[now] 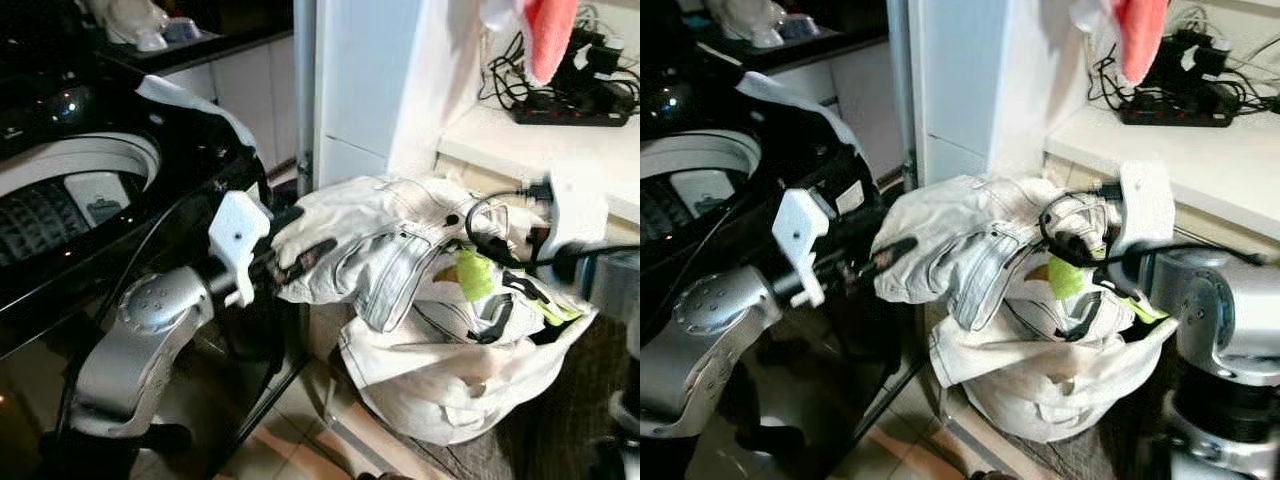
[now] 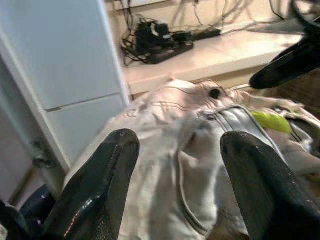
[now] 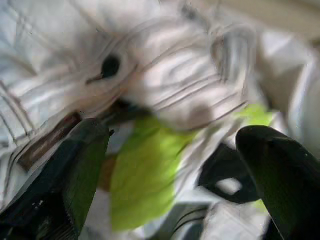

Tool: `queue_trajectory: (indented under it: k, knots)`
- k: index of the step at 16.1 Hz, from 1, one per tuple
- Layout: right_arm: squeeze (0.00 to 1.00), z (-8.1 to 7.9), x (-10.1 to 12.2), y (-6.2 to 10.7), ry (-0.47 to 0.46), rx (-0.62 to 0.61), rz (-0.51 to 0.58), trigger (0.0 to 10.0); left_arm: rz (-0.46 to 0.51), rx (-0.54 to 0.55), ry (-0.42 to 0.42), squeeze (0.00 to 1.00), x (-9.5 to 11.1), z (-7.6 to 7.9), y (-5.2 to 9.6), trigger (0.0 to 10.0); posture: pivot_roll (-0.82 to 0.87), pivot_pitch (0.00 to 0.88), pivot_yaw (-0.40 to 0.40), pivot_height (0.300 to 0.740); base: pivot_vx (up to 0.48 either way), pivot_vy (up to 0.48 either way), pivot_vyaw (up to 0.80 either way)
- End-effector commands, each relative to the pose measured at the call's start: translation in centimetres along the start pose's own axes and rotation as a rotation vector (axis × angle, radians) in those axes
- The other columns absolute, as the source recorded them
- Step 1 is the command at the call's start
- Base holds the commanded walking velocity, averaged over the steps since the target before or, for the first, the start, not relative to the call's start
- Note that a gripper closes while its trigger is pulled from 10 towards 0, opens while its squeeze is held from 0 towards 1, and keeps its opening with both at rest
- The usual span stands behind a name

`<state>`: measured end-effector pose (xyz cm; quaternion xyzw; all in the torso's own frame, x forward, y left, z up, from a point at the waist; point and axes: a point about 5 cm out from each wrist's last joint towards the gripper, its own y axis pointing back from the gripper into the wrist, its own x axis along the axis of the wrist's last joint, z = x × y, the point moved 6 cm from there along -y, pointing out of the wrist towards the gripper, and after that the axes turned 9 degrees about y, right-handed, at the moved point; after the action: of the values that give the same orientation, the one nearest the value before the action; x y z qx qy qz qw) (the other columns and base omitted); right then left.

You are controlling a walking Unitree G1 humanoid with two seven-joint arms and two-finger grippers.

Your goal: Clothes washing

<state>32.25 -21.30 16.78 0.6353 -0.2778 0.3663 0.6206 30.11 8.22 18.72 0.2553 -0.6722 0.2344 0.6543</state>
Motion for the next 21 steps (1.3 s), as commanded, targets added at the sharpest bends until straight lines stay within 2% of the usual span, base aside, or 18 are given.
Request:
queue_trajectory:
  k: [1, 2, 5, 8, 10, 11, 13, 14, 15, 16, 17, 19, 21]
  knots:
    - [0.0, 0.0, 0.0, -0.1, -0.063, 0.01, -0.008, 10.0, 0.001, -0.017, -0.006, 0.0, 0.3, 0.3, 0.2, 10.0, -0.01, 0.0, 0.001, 0.74, 0.0, 0.0, 0.0]
    - [0.0, -0.6, -0.4, -0.6, -0.119, 0.036, -0.016, 10.0, 0.0, -0.015, -0.011, 0.0, 0.3, 0.1, 0.3, 10.0, -0.01, 0.0, 0.003, 0.74, 0.0, 0.0, 0.0]
    - [0.0, -2.3, 0.6, -2.1, -0.285, 0.134, 0.062, 10.0, 0.018, -0.013, -0.019, 0.0, 0.8, -0.2, 0.0, 10.0, -0.01, 0.0, 0.015, 0.74, 0.0, 0.0, 0.0]
    - [0.0, -3.3, 1.0, -3.6, -0.331, 0.186, 0.086, 10.0, 0.034, -0.027, -0.019, 0.0, 1.2, 0.2, -0.3, 10.0, -0.01, 0.0, 0.016, 0.74, 0.0, 0.0, 0.0]
    - [0.0, -3.9, 0.7, -4.6, -0.369, 0.212, 0.055, 10.0, 0.029, -0.036, -0.017, 0.0, 1.0, 0.4, -0.4, 10.0, 0.0, 0.0, 0.017, 0.74, 0.0, 0.0, 0.0]
    - [0.0, -5.1, 1.6, -5.0, -0.411, 0.275, 0.08, 10.0, 0.03, -0.036, -0.019, 0.0, 1.0, 0.5, -0.5, 10.0, 0.0, 0.0, 0.016, 0.74, 0.0, 0.0, 0.0]
    - [0.0, -6.9, 2.9, -4.5, -0.397, 0.374, 0.121, 10.0, 0.039, -0.027, -0.02, 0.0, 1.3, 0.4, -0.6, 10.0, 0.01, 0.0, 0.005, 0.74, 0.0, 0.0, 0.0]
    - [0.0, -7.3, 2.7, -4.3, -0.379, 0.394, 0.113, 10.0, 0.04, -0.025, -0.018, 0.0, 1.3, 0.4, -0.5, 10.0, 0.01, 0.0, 0.005, 0.74, 0.0, 0.0, 0.0]
    - [0.0, -7.6, 1.5, -4.3, -0.333, 0.4, 0.074, 5.2, 0.035, -0.023, -0.015, 0.0, 1.0, 0.4, -0.5, 10.0, 0.01, 0.0, 0.008, 0.74, 0.0, 0.0, 0.0]
    - [0.0, -7.6, 1.0, -4.4, -0.328, 0.393, 0.055, 4.2, 0.033, -0.024, -0.014, 0.0, 1.0, 0.5, -0.5, 10.0, 0.01, 0.0, 0.008, 0.74, 0.0, 0.0, 0.0]
    - [0.0, -7.2, 0.4, -4.7, -0.323, 0.365, 0.034, 0.0, 0.035, -0.027, -0.012, 0.0, 1.0, 0.5, -0.6, 10.0, 0.0, 0.0, 0.01, 0.74, 0.0, 0.0, 0.0]
    - [0.0, -6.6, 0.2, -4.9, -0.339, 0.342, 0.032, 0.0, 0.045, -0.041, 0.004, 0.0, 1.2, 0.8, -0.9, 10.0, 0.0, 0.0, 0.011, 0.74, 0.0, 0.0, 0.0]
    - [0.0, -5.7, 0.0, -5.2, -0.347, 0.311, 0.041, 0.0, 0.044, -0.079, 0.027, 0.0, 1.0, 1.7, -1.0, 10.0, 0.0, 0.0, 0.012, 0.74, 0.0, 0.0, 0.0]
